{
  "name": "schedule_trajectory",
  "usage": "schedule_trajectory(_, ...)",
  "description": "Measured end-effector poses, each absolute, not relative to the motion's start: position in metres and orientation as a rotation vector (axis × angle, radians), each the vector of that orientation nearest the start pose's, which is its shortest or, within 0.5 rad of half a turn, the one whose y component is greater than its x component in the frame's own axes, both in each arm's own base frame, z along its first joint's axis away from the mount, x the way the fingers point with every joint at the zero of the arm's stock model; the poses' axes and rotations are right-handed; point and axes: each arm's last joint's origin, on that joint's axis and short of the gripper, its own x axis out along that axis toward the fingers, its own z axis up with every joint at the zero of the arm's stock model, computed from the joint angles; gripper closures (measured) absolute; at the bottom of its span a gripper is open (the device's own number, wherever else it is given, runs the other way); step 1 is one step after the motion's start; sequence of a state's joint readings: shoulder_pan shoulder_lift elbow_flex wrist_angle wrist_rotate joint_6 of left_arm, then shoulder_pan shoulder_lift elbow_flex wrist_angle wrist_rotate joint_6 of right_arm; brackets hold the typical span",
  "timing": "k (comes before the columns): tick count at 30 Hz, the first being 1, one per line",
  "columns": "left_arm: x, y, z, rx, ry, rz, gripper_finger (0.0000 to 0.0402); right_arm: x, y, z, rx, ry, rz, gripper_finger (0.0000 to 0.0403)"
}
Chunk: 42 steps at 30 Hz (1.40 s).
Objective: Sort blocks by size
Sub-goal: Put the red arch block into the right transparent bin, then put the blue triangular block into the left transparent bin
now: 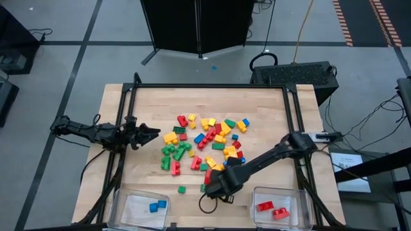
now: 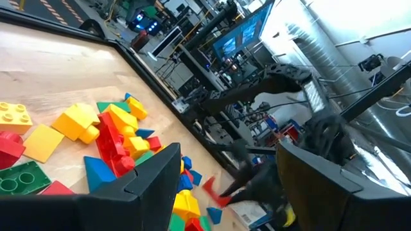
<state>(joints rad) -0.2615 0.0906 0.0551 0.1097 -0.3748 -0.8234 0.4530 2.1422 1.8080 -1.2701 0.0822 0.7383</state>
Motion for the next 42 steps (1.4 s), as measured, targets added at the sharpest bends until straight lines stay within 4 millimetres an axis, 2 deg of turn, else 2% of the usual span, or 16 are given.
schedule_trajectory(4,0.098,-0.015,0.186,-0.847,-0.114,0.078,0.0146,0.351,0.178,0.246,0.213,1.485,-0.334,0.0381)
schedule_trajectory(7,0.098,-0.015,0.186,-0.852,-0.114,0.077,0.0146,0.32,0.184,0.283,0.284,1.474,-0.363,0.0381)
schedule_trajectory(10,0.098,-0.015,0.186,-0.852,-0.115,0.077,0.0146,0.283,0.196,0.311,0.355,1.476,-0.398,0.0381)
schedule_trajectory(15,0.098,-0.015,0.186,-0.853,-0.115,0.077,0.0146,0.225,0.222,0.343,0.514,1.467,-0.435,0.0381)
schedule_trajectory(19,0.098,-0.015,0.186,-0.854,-0.115,0.077,0.0146,0.197,0.243,0.348,0.591,1.459,-0.468,0.0381)
schedule_trajectory(23,0.098,-0.015,0.186,-0.854,-0.116,0.077,0.0146,0.187,0.265,0.339,0.612,1.456,-0.451,0.0381)
schedule_trajectory(28,0.098,-0.015,0.186,-0.854,-0.118,0.08,0.0146,0.189,0.284,0.323,0.582,1.459,-0.432,0.0373)
schedule_trajectory(31,0.098,-0.015,0.186,-0.855,-0.119,0.084,0.0146,0.194,0.288,0.316,0.553,1.466,-0.426,0.0318)
schedule_trajectory(37,0.098,-0.015,0.186,-0.855,-0.119,0.084,0.0146,0.199,0.286,0.315,0.563,1.465,-0.431,0.0197)
schedule_trajectory(39,0.098,-0.015,0.186,-0.855,-0.119,0.084,0.0146,0.2,0.285,0.315,0.566,1.465,-0.435,0.0173)
schedule_trajectory(42,0.098,-0.015,0.186,-0.854,-0.119,0.084,0.0146,0.208,0.277,0.319,0.552,1.441,-0.405,0.0158)
